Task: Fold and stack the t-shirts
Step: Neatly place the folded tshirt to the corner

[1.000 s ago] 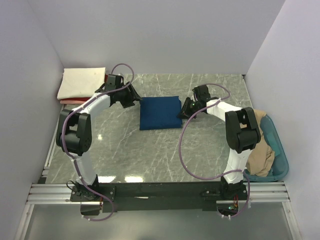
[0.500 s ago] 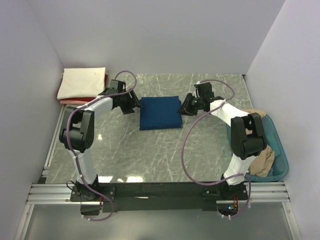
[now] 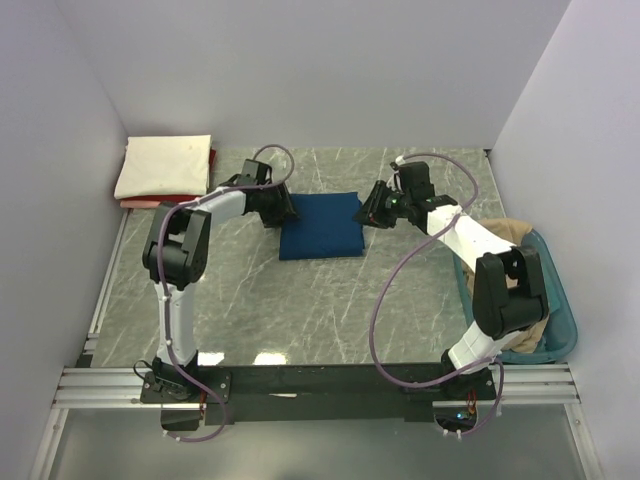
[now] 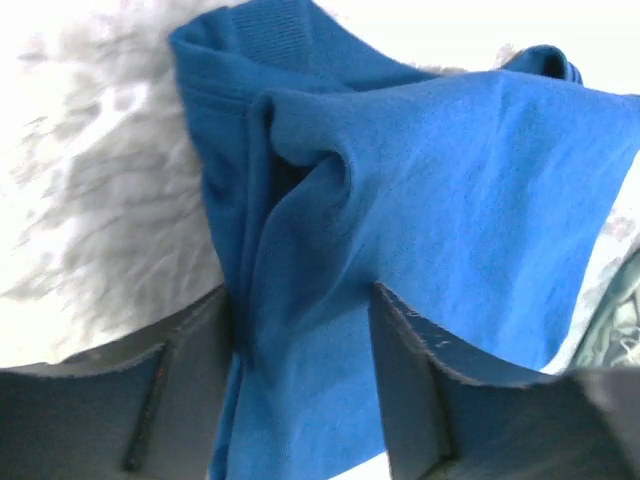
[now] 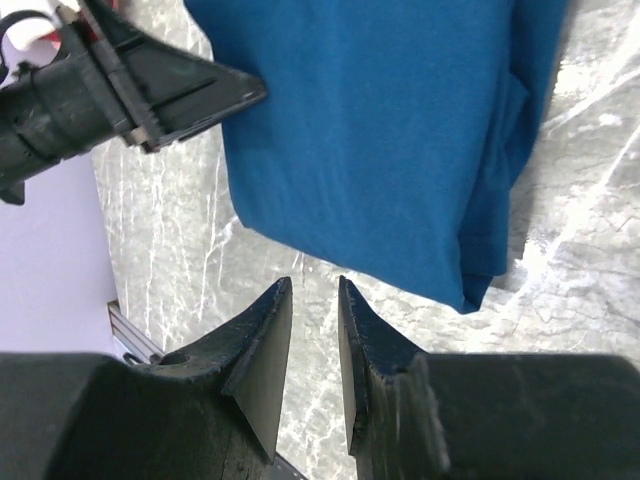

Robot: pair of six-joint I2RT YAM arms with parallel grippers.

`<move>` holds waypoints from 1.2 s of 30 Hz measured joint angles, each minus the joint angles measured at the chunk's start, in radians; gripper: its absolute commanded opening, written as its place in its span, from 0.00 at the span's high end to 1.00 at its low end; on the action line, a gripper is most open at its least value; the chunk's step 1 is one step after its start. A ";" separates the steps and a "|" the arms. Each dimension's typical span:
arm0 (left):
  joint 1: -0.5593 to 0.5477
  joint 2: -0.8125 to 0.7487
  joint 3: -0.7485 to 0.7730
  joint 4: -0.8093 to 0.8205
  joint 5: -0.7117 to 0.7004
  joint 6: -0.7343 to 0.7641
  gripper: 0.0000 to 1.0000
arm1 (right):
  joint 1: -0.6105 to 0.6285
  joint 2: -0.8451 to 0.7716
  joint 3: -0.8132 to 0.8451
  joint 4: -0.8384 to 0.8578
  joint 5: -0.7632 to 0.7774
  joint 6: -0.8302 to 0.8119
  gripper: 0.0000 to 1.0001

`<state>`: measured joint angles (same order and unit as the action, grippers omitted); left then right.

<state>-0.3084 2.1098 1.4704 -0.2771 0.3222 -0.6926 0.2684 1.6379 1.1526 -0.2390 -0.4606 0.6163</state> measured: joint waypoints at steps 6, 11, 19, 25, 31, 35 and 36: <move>-0.048 0.049 0.082 -0.070 -0.116 -0.002 0.99 | 0.013 -0.026 -0.023 -0.002 0.000 0.000 0.68; -0.086 0.094 0.219 -0.215 -0.294 0.023 1.00 | 0.045 -0.094 -0.068 -0.008 0.014 0.005 0.68; -0.075 0.224 0.507 -0.451 -0.740 0.159 1.00 | 0.101 -0.250 -0.136 -0.021 0.053 0.007 0.68; -0.026 0.236 0.589 -0.500 -0.985 0.317 1.00 | 0.103 -0.293 -0.138 -0.047 0.071 -0.004 0.68; 0.042 0.229 0.622 -0.449 -1.137 0.533 1.00 | 0.109 -0.314 -0.138 -0.076 0.077 -0.012 0.68; 0.081 0.207 0.621 -0.361 -1.182 0.700 1.00 | 0.117 -0.315 -0.138 -0.089 0.079 -0.014 0.68; 0.088 0.196 0.621 -0.340 -1.188 0.738 1.00 | 0.120 -0.315 -0.138 -0.089 0.079 -0.015 0.68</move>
<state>-0.2207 2.3062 2.0911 -0.6167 -0.8661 0.0456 0.3885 1.3228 1.0149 -0.3283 -0.3813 0.6010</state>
